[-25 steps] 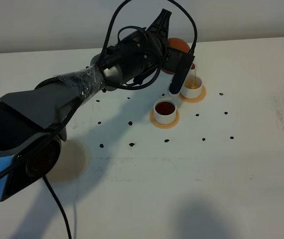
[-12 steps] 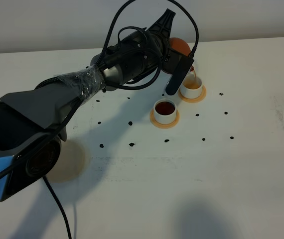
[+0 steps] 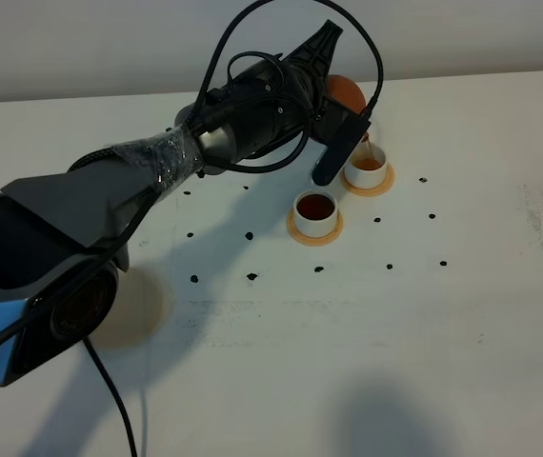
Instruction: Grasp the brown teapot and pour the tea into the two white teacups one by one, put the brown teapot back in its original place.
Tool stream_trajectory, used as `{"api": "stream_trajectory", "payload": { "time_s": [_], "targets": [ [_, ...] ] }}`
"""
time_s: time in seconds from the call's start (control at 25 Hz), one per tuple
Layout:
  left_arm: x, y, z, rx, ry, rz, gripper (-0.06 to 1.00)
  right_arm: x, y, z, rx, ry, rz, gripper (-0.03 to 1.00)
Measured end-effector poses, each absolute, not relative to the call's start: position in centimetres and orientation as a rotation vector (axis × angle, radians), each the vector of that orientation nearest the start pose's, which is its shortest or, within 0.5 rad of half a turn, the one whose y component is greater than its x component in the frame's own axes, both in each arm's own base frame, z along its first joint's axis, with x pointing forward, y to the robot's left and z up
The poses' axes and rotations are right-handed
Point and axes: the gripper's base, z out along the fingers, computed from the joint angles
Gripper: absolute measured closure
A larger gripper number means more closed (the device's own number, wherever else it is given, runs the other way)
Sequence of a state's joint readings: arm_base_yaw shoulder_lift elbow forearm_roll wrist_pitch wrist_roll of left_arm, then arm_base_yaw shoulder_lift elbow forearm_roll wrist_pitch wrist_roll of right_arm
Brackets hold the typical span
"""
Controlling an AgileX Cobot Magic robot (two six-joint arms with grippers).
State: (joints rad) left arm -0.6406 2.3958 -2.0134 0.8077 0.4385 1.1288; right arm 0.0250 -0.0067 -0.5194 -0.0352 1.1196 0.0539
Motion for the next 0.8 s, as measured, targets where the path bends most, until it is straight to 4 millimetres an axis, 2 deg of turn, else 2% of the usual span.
{"api": "stream_trajectory", "payload": {
  "time_s": [0.8],
  "targets": [
    [45.88,-30.7,18.6,2.189,0.838,1.056,0.83,-1.07,-0.31,27.79,0.033,2.076,0.006,0.48]
  ]
}}
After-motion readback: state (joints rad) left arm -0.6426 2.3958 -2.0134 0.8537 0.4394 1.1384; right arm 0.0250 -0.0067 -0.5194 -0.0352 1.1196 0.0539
